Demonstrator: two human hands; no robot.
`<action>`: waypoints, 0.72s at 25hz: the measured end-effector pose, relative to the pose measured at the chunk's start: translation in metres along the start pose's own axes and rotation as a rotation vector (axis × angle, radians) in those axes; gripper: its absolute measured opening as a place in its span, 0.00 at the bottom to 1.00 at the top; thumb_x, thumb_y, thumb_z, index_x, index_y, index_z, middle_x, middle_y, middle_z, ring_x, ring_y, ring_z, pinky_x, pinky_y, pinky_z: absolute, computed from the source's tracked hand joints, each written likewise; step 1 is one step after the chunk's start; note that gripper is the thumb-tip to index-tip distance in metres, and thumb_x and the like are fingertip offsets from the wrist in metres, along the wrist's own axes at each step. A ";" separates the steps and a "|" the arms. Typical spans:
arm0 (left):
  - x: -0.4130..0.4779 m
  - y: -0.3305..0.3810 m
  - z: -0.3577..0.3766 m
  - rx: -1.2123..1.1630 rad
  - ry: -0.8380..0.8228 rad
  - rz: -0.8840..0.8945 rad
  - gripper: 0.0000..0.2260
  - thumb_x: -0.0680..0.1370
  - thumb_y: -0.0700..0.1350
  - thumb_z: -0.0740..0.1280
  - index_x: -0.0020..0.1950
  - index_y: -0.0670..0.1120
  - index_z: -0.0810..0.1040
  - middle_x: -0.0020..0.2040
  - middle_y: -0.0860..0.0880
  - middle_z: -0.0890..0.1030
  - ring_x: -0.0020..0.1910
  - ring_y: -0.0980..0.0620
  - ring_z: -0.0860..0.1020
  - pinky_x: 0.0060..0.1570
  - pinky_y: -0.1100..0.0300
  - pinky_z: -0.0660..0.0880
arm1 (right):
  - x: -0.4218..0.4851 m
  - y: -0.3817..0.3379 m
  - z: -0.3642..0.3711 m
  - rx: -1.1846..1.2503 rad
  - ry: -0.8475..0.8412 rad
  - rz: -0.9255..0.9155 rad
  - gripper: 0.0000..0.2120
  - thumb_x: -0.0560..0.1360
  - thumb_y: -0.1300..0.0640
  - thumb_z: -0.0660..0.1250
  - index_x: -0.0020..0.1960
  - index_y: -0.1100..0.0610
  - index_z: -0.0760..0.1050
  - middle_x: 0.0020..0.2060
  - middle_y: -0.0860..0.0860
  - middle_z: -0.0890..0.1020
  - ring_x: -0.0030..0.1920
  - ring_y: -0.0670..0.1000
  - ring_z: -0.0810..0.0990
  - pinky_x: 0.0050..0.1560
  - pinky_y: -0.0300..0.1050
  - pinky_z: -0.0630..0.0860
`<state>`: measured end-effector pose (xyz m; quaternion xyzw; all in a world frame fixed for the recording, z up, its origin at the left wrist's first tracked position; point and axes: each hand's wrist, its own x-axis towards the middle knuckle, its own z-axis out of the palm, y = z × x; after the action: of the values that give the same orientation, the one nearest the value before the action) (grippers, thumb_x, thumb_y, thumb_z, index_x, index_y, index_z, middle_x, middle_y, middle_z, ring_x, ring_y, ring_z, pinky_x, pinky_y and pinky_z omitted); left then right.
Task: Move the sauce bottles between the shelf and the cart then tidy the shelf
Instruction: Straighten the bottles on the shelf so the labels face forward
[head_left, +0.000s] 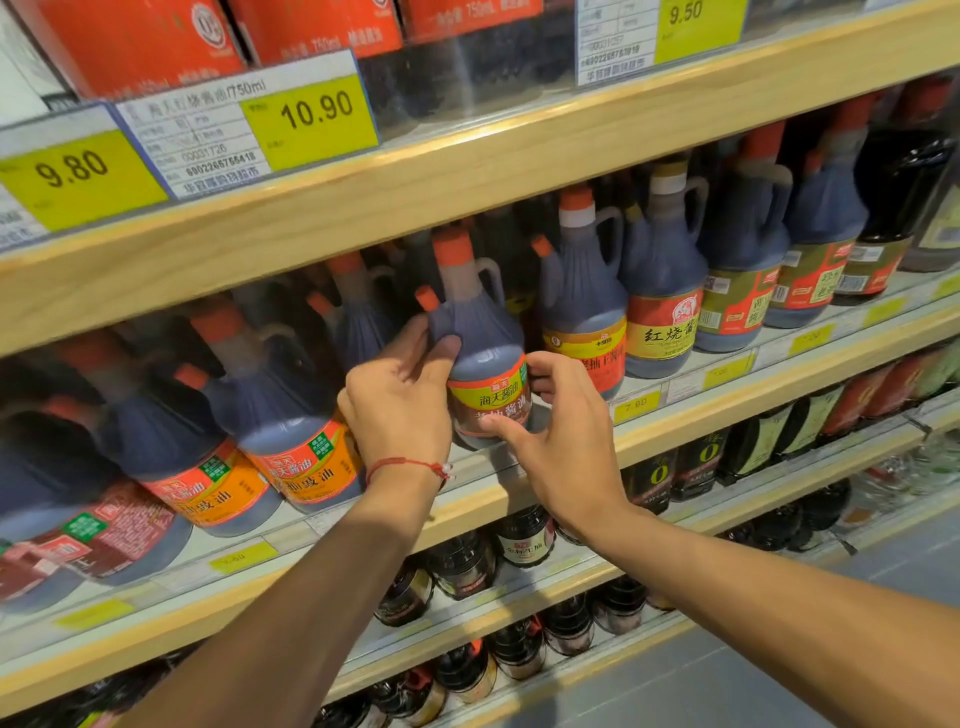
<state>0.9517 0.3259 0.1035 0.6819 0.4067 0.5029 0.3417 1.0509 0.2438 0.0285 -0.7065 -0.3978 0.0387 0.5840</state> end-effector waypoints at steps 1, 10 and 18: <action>0.002 -0.001 0.003 -0.048 0.004 -0.017 0.14 0.74 0.45 0.74 0.59 0.46 0.83 0.50 0.57 0.83 0.50 0.64 0.81 0.50 0.72 0.75 | 0.001 0.000 0.000 -0.013 0.015 0.002 0.31 0.69 0.52 0.82 0.68 0.53 0.72 0.59 0.46 0.77 0.61 0.43 0.76 0.61 0.40 0.78; 0.013 -0.001 0.026 -0.242 -0.057 -0.124 0.16 0.75 0.38 0.72 0.63 0.43 0.80 0.56 0.51 0.82 0.57 0.55 0.81 0.59 0.62 0.77 | 0.013 0.006 -0.001 -0.024 0.095 0.021 0.30 0.67 0.54 0.84 0.65 0.54 0.76 0.55 0.44 0.80 0.57 0.44 0.79 0.58 0.36 0.78; 0.014 -0.006 0.027 -0.282 -0.070 -0.149 0.16 0.76 0.39 0.72 0.64 0.44 0.80 0.58 0.51 0.83 0.59 0.55 0.80 0.55 0.69 0.76 | 0.007 0.009 -0.007 -0.045 0.071 -0.044 0.26 0.72 0.59 0.80 0.69 0.57 0.77 0.58 0.48 0.81 0.59 0.45 0.79 0.61 0.40 0.78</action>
<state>0.9791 0.3396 0.0970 0.6122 0.3694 0.5042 0.4843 1.0642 0.2423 0.0259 -0.7114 -0.3932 -0.0083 0.5824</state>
